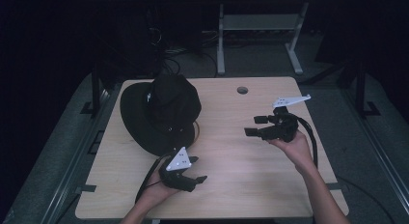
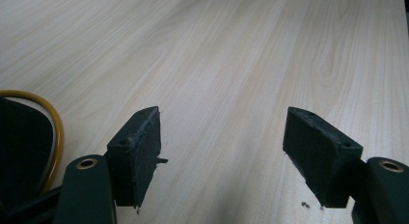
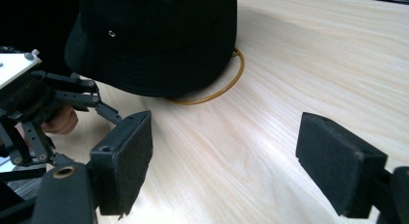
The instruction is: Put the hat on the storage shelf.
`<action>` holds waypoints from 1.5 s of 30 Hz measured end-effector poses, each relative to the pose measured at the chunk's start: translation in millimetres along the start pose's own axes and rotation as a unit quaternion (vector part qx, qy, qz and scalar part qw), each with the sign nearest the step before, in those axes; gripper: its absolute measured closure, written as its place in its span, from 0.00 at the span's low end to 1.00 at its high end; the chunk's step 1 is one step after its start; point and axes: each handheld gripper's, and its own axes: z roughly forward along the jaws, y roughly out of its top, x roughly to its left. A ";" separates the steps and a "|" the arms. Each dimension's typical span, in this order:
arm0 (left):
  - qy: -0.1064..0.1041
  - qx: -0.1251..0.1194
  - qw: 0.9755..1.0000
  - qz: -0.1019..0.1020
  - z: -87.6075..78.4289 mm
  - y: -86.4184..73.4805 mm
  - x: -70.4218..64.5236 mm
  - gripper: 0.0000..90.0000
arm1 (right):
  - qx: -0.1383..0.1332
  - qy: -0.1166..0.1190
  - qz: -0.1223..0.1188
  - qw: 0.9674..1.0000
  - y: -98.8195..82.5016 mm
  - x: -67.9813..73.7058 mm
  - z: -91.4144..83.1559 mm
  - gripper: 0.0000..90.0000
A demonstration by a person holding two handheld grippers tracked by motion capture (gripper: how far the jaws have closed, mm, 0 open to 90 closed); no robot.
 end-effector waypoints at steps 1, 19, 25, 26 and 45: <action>0.000 0.000 1.000 0.000 0.3 -0.1 0.0 0.32 | -0.001 0.001 0.000 1.000 -1.9 -0.3 -0.5 0.22; 0.000 0.004 1.000 -0.004 1.0 -0.7 -0.4 0.30 | 0.009 0.003 0.013 1.000 -40.6 -1.9 -7.8 0.22; 0.001 0.003 1.000 -0.006 0.7 -0.9 -0.2 0.30 | 0.011 0.004 0.021 1.000 -52.4 -2.8 -10.1 0.22; 0.001 0.002 1.000 -0.006 0.4 -1.0 0.1 0.30 | 0.010 0.004 0.021 1.000 -54.0 -3.1 -10.1 0.22; 0.001 0.005 1.000 -0.008 -0.1 -1.9 0.2 0.30 | 0.013 0.004 0.038 0.999 -87.5 -2.1 -16.8 0.21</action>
